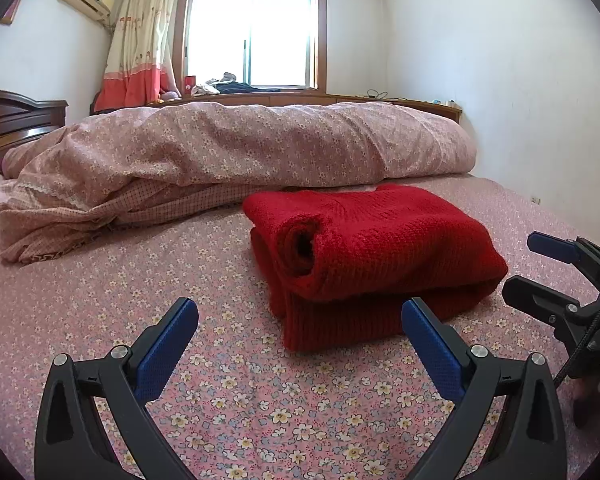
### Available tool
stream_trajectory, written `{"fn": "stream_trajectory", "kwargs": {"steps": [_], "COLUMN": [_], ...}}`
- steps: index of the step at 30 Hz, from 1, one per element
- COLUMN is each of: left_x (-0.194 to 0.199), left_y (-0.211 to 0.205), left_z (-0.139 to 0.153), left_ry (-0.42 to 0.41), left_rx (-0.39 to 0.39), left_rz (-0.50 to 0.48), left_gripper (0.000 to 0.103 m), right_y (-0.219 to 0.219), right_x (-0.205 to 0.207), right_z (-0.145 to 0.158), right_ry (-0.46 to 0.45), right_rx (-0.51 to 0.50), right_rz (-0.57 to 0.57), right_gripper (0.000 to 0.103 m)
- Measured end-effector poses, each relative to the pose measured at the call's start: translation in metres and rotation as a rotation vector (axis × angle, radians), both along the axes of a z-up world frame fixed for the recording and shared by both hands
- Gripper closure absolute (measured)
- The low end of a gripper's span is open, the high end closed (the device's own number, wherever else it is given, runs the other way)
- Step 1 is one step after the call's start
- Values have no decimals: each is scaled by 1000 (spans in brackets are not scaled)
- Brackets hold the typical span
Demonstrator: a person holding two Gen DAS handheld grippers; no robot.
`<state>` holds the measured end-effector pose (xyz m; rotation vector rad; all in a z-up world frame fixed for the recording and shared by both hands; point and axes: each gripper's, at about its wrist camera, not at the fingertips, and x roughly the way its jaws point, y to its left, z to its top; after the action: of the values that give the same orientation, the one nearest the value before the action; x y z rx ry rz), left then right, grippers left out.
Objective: Fold small clothes
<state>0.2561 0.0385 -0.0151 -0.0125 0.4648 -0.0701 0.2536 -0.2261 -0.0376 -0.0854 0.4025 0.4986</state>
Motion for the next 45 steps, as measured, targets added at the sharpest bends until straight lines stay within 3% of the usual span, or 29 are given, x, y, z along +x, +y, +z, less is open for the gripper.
{"fn": "stream_trajectory", "kwargs": {"steps": [45], "left_x": [1], "left_y": [1], "left_z": [-1], "left_ry": [3], "left_rx": [3], "left_rz": [-1], "left_gripper": [5], "right_y": [2], "right_x": [2], "right_z": [-5], "right_ry": [10], "right_rx": [-2], "right_rz": [7], "right_gripper": [0]}}
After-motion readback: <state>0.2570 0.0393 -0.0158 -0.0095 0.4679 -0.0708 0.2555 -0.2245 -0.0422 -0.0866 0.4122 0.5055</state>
